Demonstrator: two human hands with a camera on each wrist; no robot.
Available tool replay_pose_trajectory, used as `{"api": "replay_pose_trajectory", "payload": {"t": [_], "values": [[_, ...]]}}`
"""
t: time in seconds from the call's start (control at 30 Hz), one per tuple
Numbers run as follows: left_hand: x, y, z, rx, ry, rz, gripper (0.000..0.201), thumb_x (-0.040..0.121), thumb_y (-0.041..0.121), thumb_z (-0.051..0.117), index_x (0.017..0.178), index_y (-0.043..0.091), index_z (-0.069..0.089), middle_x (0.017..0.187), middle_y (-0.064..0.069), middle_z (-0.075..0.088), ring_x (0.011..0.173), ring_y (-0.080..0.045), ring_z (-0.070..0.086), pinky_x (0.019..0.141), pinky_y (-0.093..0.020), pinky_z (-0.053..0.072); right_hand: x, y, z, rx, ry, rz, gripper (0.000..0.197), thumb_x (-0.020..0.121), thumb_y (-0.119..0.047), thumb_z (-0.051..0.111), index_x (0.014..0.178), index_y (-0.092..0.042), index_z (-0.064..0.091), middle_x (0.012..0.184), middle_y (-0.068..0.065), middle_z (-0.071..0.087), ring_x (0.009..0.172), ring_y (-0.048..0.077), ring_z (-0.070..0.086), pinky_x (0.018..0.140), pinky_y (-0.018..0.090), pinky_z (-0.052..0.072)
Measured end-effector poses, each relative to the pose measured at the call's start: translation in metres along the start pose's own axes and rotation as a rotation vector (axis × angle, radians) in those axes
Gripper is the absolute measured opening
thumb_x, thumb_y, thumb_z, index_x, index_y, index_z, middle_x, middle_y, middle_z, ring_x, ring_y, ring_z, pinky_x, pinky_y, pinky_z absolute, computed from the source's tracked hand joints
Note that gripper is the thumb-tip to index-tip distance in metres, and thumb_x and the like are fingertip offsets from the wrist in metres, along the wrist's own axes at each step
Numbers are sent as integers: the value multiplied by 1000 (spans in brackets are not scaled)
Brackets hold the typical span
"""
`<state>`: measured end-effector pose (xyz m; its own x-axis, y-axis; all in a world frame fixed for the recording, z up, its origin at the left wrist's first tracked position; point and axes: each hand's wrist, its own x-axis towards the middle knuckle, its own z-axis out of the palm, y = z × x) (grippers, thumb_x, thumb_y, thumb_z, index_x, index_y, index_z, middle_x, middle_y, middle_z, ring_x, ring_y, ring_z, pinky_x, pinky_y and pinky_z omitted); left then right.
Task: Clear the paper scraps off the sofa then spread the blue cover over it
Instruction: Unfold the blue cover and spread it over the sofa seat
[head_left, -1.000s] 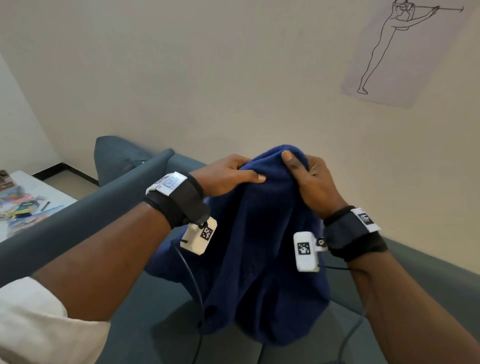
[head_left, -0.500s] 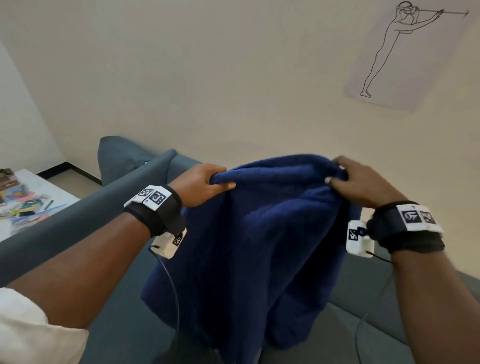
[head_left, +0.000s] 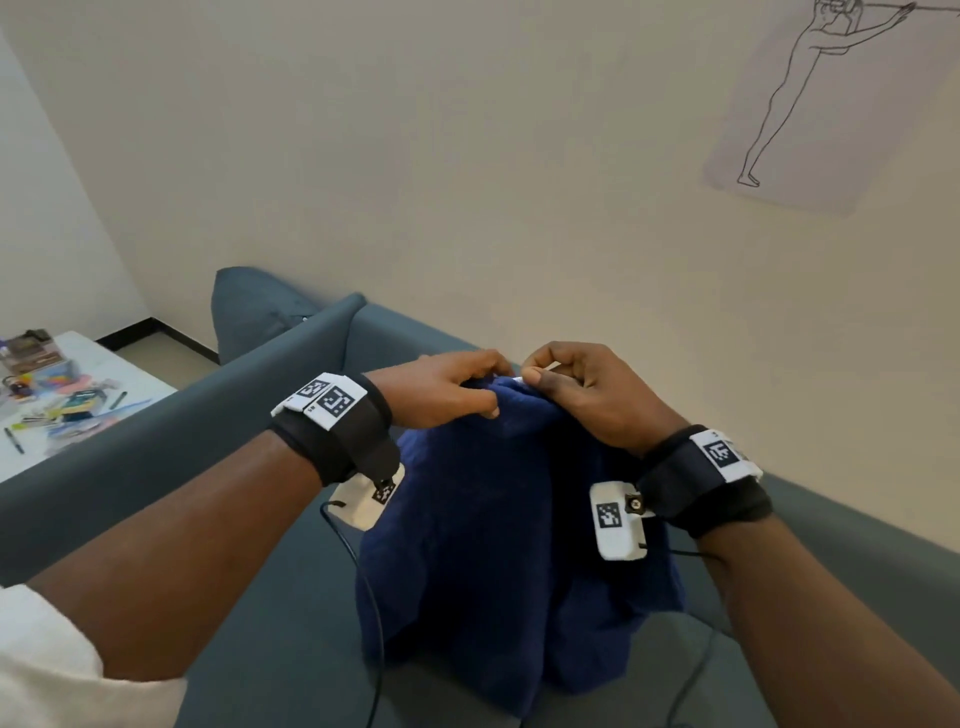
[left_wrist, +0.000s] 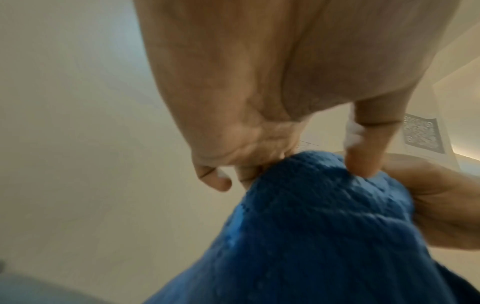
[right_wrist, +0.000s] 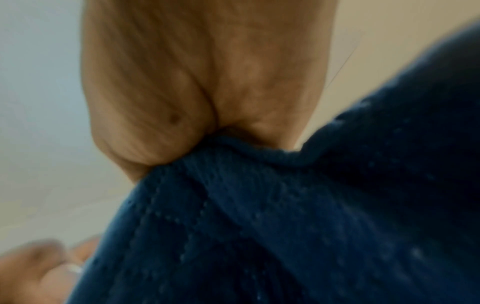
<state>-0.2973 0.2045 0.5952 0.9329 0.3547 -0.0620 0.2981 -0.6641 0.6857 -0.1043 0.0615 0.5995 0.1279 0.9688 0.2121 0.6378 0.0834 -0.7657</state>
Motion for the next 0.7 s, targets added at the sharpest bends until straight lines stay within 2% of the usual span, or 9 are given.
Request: {"api": "replay_pose_trajectory", "payload": {"t": [0.07, 0.13, 0.2, 0.27, 0.33, 0.43, 0.5, 0.63, 0.7], "values": [[-5, -4, -4, -7, -88, -37, 13, 92, 49, 67, 92, 36, 67, 83, 15, 69, 79, -5, 64, 73, -23, 48, 0, -2, -5, 33, 0, -15, 13, 103, -21, 65, 96, -15, 73, 90, 9, 78, 83, 14, 71, 82, 39, 58], [-10, -7, -6, -43, -96, -75, 23, 93, 51, 68, 97, 28, 71, 82, 14, 72, 74, -4, 67, 63, -15, 48, -1, -5, -8, 57, 4, -25, 12, 102, -15, 65, 96, -10, 74, 89, 2, 78, 83, 7, 71, 79, 24, 56], [-14, -16, -6, -50, -62, -85, 29, 89, 57, 69, 101, 31, 71, 89, 11, 75, 82, -8, 71, 69, -21, 53, -4, -6, -11, 100, 9, -15, 11, 102, -14, 65, 97, -6, 72, 87, -1, 79, 82, 5, 72, 77, 18, 53], [-16, -23, -5, -11, -19, -91, 32, 84, 69, 67, 97, 40, 66, 95, 13, 72, 90, -10, 69, 82, -31, 55, -8, -6, -16, 138, 18, 2, 11, 101, -15, 66, 100, -6, 72, 88, 6, 80, 82, 10, 74, 78, 22, 54], [-16, -29, -2, -20, 45, -114, 34, 84, 72, 58, 87, 39, 59, 90, 15, 62, 87, -9, 60, 84, -35, 48, -12, -6, -22, 132, 17, 14, 8, 100, -17, 69, 100, -10, 73, 87, 10, 80, 80, 12, 72, 78, 24, 54], [-14, -26, -4, -144, 114, -79, 36, 89, 54, 47, 86, 19, 55, 86, 4, 55, 83, -13, 52, 83, -40, 42, -20, -7, -31, 87, -12, 51, 8, 96, -21, 74, 104, -18, 74, 84, 8, 80, 78, 14, 74, 76, 23, 55], [-13, -21, -10, -61, 135, -38, 29, 86, 48, 52, 81, 19, 55, 81, -1, 58, 78, -15, 54, 78, -43, 46, -24, -5, -36, 50, -23, 73, 12, 95, -25, 75, 107, -24, 74, 82, 11, 79, 77, 18, 74, 75, 24, 54], [-13, -17, -24, 70, 197, 42, 24, 96, 36, 66, 81, 21, 55, 71, 8, 53, 64, -8, 46, 65, -32, 41, -27, 10, -52, -50, 15, 108, 14, 96, -35, 73, 109, -32, 71, 79, 22, 75, 72, 20, 67, 77, 32, 50], [-16, -16, -30, 112, 269, 93, 23, 94, 37, 70, 82, 24, 56, 67, 11, 54, 60, -4, 46, 60, -24, 40, -26, 19, -55, -112, 56, 129, 9, 98, -36, 70, 106, -33, 71, 80, 14, 75, 73, 12, 64, 76, 30, 48]]}}
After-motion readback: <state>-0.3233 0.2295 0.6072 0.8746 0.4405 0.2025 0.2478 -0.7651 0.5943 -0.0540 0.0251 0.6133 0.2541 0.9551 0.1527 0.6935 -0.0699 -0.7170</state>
